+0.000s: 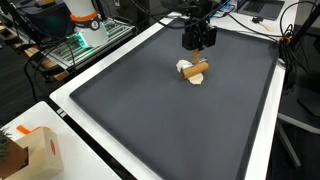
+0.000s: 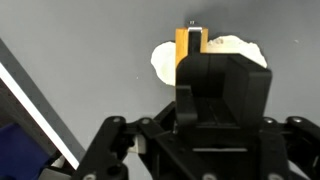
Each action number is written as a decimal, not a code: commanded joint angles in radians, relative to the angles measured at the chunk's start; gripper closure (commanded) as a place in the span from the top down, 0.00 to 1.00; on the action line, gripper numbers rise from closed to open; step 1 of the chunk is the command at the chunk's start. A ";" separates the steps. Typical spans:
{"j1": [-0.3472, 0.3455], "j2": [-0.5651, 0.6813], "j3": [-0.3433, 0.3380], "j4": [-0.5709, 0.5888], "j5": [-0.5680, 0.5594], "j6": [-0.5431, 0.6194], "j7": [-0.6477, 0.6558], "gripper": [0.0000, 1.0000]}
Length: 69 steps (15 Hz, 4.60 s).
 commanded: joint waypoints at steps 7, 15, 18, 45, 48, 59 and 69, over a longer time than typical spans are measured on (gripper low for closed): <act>-0.017 0.044 0.003 0.008 -0.010 0.019 0.008 0.19; -0.083 0.073 0.064 0.072 0.245 -0.171 -0.348 0.19; -0.070 0.085 0.050 0.101 0.236 -0.238 -0.348 0.19; -0.056 0.046 0.034 0.170 0.242 -0.476 -0.302 0.19; -0.058 0.031 0.029 0.167 0.245 -0.475 -0.288 0.19; -0.055 -0.103 0.010 0.178 0.312 -0.521 -0.094 0.19; -0.038 -0.175 -0.019 0.246 0.354 -0.586 0.325 0.19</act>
